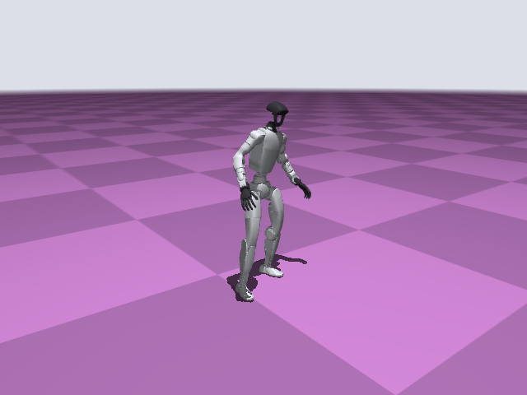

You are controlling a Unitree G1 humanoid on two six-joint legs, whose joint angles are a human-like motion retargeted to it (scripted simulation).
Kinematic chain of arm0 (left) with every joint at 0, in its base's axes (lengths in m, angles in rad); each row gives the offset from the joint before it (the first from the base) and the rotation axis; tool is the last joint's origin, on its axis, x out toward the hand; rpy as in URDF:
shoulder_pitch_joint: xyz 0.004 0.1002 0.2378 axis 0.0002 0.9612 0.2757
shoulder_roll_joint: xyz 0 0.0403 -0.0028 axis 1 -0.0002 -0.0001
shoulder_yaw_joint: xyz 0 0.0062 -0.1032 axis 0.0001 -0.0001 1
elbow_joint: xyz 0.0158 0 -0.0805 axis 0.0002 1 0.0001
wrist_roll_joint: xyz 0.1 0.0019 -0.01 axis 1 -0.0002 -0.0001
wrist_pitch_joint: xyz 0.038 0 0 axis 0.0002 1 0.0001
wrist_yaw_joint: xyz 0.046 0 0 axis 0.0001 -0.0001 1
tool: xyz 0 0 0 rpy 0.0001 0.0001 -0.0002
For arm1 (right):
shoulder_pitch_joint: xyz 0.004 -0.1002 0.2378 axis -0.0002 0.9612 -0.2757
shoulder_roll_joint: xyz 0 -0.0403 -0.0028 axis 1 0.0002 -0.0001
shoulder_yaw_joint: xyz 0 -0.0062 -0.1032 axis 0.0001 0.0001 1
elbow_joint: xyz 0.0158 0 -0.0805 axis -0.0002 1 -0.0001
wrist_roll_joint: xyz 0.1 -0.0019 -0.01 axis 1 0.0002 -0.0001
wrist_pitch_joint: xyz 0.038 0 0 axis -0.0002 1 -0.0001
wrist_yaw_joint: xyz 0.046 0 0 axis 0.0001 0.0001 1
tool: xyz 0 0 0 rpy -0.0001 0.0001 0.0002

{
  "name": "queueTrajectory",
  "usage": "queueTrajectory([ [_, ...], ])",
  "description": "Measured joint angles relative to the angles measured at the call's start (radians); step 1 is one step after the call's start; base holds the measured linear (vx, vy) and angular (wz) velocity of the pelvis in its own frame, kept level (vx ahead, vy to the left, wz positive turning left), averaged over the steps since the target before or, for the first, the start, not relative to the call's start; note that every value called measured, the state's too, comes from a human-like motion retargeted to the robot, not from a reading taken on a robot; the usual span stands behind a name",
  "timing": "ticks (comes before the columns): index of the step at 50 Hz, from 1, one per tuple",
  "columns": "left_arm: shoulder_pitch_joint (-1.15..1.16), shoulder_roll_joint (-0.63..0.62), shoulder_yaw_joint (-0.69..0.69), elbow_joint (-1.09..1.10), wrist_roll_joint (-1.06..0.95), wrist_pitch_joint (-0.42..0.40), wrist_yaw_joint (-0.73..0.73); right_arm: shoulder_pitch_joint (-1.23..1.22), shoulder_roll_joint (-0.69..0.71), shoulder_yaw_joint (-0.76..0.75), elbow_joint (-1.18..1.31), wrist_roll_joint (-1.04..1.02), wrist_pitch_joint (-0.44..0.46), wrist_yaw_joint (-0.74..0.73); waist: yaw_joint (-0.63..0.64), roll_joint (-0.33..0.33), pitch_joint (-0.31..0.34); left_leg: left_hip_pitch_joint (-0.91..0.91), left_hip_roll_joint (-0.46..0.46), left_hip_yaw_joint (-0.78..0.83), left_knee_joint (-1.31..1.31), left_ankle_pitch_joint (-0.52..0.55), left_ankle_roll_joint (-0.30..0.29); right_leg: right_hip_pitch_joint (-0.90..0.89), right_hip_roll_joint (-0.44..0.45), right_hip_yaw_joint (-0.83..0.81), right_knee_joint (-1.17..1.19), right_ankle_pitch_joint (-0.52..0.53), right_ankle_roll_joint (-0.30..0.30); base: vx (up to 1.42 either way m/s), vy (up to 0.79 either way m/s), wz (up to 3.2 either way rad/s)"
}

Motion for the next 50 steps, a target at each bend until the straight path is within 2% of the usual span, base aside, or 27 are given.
queueTrajectory([
  [5,0.026,0.035,0.154,-0.007,-0.37,-0.016,0.073,-0.006,-0.027,-0.037,0.048,0.034,0.027,-0.024,0.003,0.036,-0.026,0.042,0.023,0.102,-0.032,-0.007,-0.01,0.003,-0.011,0.179,0.056,0.014,0.015,0.02,0.03,-1.02],
  [8,0.053,0.07,0.188,0.008,-0.527,-0.01,0.131,-0.007,-0.034,-0.037,0.078,0.113,0.036,-0.075,0.005,0.047,-0.057,0.051,0.029,0.151,-0.048,-0.007,0.003,0.023,-0.056,0.149,0.059,-0.003,0.015,0.02,-0.05,-0.88],
  [14,0.078,0.097,0.196,0.058,-0.506,0.013,0.136,0.009,0.008,-0.041,0.083,0.218,0.03,-0.083,0.025,0.026,-0.102,0.013,0.031,0.235,0.016,-0.033,0.001,0.056,-0.102,0.14,0.011,-0.01,0.028,0.02,-0.14,-0.73],
  [15,0.073,0.09,0.196,0.058,-0.511,0.023,0.141,0.006,0.017,-0.037,0.076,0.221,0.035,-0.086,0.036,0.024,-0.105,0.026,0.02,0.244,-0.028,-0.026,0.02,0.049,-0.103,0.134,0.003,-0.014,0.029,0.0,-0.2,-0.83],
  [20,0.078,0.009,0.188,-0.016,-0.516,0.026,0.089,0.018,0.05,0.019,-0.004,0.187,0.027,-0.056,0.057,0.009,-0.093,0.019,0.024,0.293,-0.031,0.0,0.016,0.054,-0.111,0.1,-0.071,-0.015,0.039,0.01,-0.24,-0.53],
  [25,0.133,-0.059,0.122,-0.249,-0.401,-0.002,-0.001,0.04,0.039,0.06,-0.147,0.133,-0.003,-0.043,0.059,0.036,-0.038,-0.018,0.069,0.301,0.039,0.016,0.03,0.043,-0.079,0.118,-0.072,-0.026,0.036,0.01,-0.25,-0.14],
  [29,0.171,0.046,0.013,-0.487,0.005,-0.068,-0.014,0.091,0.017,0.042,-0.303,0.116,-0.022,-0.019,0.057,0.029,0.02,-0.12,0.065,0.237,0.154,0.024,0.08,0.035,-0.092,0.101,-0.085,-0.023,0.065,0.01,-0.18,0.2],
  [32,0.248,0.132,-0.033,-0.642,0.178,-0.126,-0.028,0.206,-0.006,0.024,-0.419,0.081,-0.066,0.003,0.06,0.042,0.017,-0.22,0.046,0.107,0.226,-0.035,0.038,0.0,-0.081,0.095,-0.038,-0.057,0.069,0.08,-0.08,0.04],
  [35,0.321,0.137,-0.036,-0.725,0.078,-0.146,-0.047,0.27,-0.041,0.033,-0.504,0.0,-0.058,-0.031,0.064,0.054,0.034,-0.232,0.005,0.013,0.089,0.01,0.007,-0.033,-0.057,0.115,-0.067,-0.036,0.066,0.0,-0.01,-0.36],
  [37,0.355,0.123,-0.018,-0.744,-0.049,-0.141,-0.064,0.264,-0.07,0.039,-0.542,-0.051,-0.037,-0.069,0.061,0.054,0.094,-0.187,-0.003,0.029,-0.024,0.057,0.02,-0.042,-0.048,0.146,-0.108,-0.004,0.075,-0.06,0.04,-0.66],
  [40,0.468,0.112,0.038,-0.765,-0.121,-0.155,-0.102,0.28,-0.12,0.035,-0.602,-0.102,-0.041,-0.046,0.048,0.05,0.177,-0.189,0.022,0.085,-0.016,0.039,0.024,-0.106,-0.028,0.211,-0.072,0.001,0.059,-0.05,0.06,-0.83],
  [43,0.602,0.139,0.092,-0.775,-0.184,-0.115,-0.119,0.287,-0.173,0.034,-0.635,-0.147,-0.078,-0.01,-0.01,0.036,0.251,-0.276,0.052,0.084,0.096,-0.012,0.003,-0.195,-0.014,0.235,0.021,-0.035,0.026,-0.12,0.06,-0.19],
  [45,0.653,0.142,0.11,-0.749,-0.24,-0.098,-0.108,0.289,-0.182,0.022,-0.641,-0.17,-0.076,-0.003,-0.062,0.028,0.269,-0.414,0.06,0.058,0.207,-0.052,0.005,-0.302,-0.021,0.234,0.103,-0.089,-0.004,-0.16,0.05,0.48],
  [47,0.675,0.13,0.118,-0.713,-0.224,-0.125,-0.06,0.318,-0.157,-0.002,-0.647,-0.162,-0.05,0.013,-0.086,0.044,0.279,-0.614,0.103,0.028,0.47,-0.158,0.006,-0.459,-0.028,0.227,0.316,-0.227,-0.047,-0.06,0.05,0.37],
  [50,0.581,0.135,0.097,-0.676,-0.214,-0.125,0.038,0.261,-0.119,0.008,-0.587,-0.149,-0.013,-0.057,-0.083,0.07,0.279,-0.852,0.122,-0.021,0.7,-0.244,0.021,-0.679,-0.043,0.241,0.547,-0.361,-0.105,-0.04,0.02,0.13],
])
